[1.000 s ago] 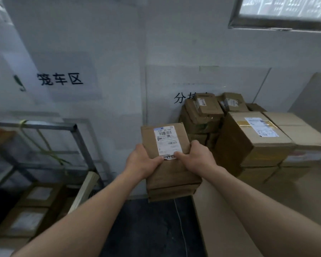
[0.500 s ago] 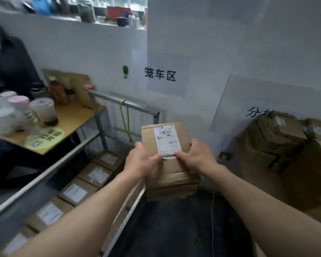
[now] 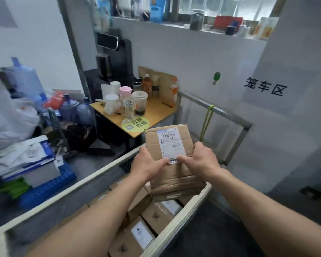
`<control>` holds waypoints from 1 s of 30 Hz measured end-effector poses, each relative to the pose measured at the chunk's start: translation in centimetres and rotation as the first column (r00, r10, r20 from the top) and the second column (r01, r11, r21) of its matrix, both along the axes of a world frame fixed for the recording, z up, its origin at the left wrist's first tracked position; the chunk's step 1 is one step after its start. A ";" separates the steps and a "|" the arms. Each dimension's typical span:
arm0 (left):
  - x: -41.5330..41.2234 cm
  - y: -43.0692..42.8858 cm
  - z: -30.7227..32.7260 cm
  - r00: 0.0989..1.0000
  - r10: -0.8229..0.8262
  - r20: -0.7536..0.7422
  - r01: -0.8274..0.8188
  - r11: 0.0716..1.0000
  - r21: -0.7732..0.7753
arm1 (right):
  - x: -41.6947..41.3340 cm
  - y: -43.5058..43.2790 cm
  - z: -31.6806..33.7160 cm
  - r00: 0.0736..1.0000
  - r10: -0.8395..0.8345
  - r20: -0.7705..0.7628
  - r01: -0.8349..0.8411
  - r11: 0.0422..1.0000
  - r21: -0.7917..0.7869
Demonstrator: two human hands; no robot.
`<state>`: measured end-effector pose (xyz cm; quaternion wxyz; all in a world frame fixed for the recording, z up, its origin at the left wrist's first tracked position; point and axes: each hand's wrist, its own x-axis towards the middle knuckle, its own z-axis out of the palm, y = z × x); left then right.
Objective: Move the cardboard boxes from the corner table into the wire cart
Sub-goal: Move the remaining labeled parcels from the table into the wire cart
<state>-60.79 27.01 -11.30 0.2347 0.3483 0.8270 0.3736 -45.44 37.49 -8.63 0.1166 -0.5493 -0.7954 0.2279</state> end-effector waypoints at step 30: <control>-5.3 -18.6 -29.1 0.747 0.616 0.249 -0.506 0.771 -0.388 | -15.4 -10.4 -31.5 0.744 0.653 0.144 -0.531 0.708 -0.465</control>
